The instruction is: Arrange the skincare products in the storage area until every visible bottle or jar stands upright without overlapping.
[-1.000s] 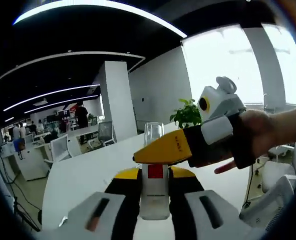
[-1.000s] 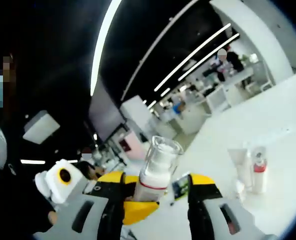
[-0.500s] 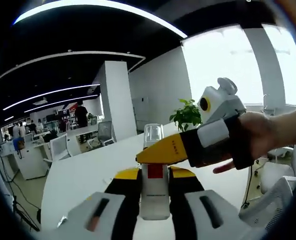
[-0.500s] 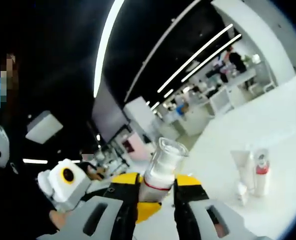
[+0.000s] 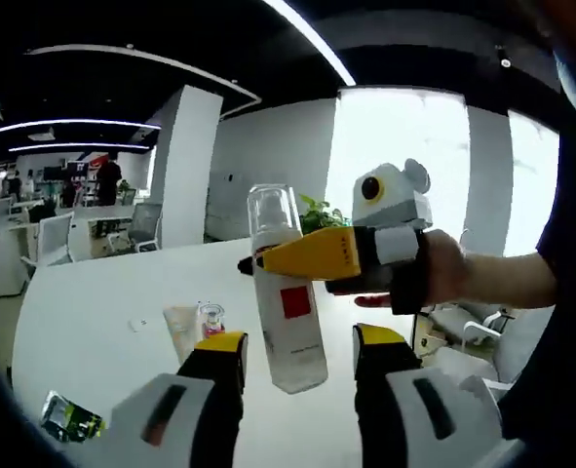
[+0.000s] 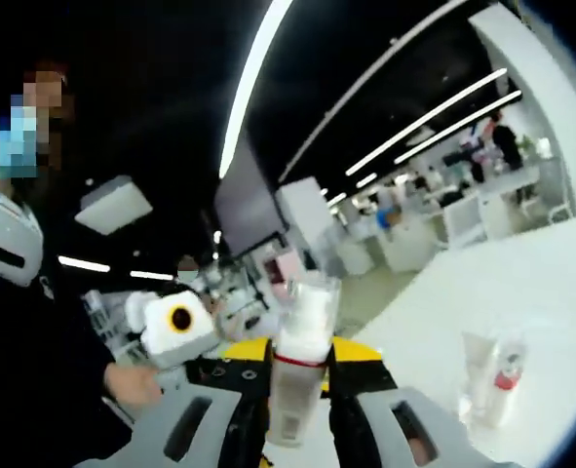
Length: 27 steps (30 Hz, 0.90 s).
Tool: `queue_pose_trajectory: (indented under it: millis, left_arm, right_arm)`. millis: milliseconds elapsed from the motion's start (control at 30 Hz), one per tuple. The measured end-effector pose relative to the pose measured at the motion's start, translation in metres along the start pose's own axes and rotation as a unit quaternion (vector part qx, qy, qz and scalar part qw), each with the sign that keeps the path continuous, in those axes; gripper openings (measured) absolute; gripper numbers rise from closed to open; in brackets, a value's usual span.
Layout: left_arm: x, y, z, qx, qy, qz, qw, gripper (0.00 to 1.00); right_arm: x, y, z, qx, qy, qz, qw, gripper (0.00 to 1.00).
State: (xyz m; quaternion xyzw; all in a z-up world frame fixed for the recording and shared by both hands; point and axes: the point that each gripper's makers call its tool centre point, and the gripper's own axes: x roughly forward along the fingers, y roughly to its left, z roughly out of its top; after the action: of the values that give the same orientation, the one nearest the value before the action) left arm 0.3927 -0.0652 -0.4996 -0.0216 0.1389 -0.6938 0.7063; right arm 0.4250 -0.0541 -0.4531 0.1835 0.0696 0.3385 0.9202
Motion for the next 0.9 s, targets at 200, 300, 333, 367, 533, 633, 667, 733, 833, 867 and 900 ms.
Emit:
queue_pose_trajectory:
  millis: [200,300,333,367,533,633,667,733,833,867,900]
  left_arm:
    - [-0.008,-0.023,0.027,-0.075,-0.031,-0.137,0.9873,0.44]
    - [-0.012,-0.030,0.032,-0.044,-0.015,-0.168,0.9847,0.35]
    - [-0.013,-0.034,0.031,-0.038,-0.008,-0.179,0.9831,0.33]
    - [-0.012,-0.036,0.033,-0.037,-0.007,-0.183,0.9824,0.33]
    - [-0.010,-0.043,0.033,-0.017,-0.002,-0.192,0.9812,0.26]
    - [-0.008,-0.044,0.032,-0.016,-0.002,-0.189,0.9819,0.25]
    - [-0.006,-0.042,0.031,-0.009,-0.001,-0.179,0.9838,0.25]
    - [-0.005,-0.041,0.029,0.004,0.003,-0.168,0.9857,0.24]
    - [0.002,-0.032,0.029,0.032,0.005,-0.143,0.9891,0.24]
    - [0.003,-0.029,0.029,0.040,0.003,-0.135,0.9900,0.24]
    - [0.005,-0.026,0.028,0.041,0.005,-0.131,0.9905,0.24]
  right_arm:
    - [-0.006,0.036,0.014,-0.037,0.011,0.099,0.9944,0.16]
    - [-0.009,0.046,0.017,-0.066,0.021,0.122,0.9901,0.16]
    - [-0.010,0.049,0.017,-0.073,0.022,0.130,0.9886,0.16]
    - [-0.010,0.052,0.016,-0.074,0.025,0.136,0.9876,0.16]
    - [-0.012,0.058,0.015,-0.079,0.030,0.157,0.9840,0.16]
    - [-0.013,0.054,0.014,-0.105,0.034,0.145,0.9832,0.17]
    - [-0.013,0.050,0.012,-0.111,0.040,0.136,0.9836,0.17]
    - [-0.014,0.044,0.010,-0.123,0.049,0.124,0.9834,0.17]
    - [-0.015,0.033,0.009,-0.123,0.060,0.100,0.9855,0.17]
    - [-0.015,0.029,0.008,-0.122,0.064,0.092,0.9861,0.17]
    - [-0.016,0.026,0.008,-0.123,0.069,0.086,0.9862,0.17]
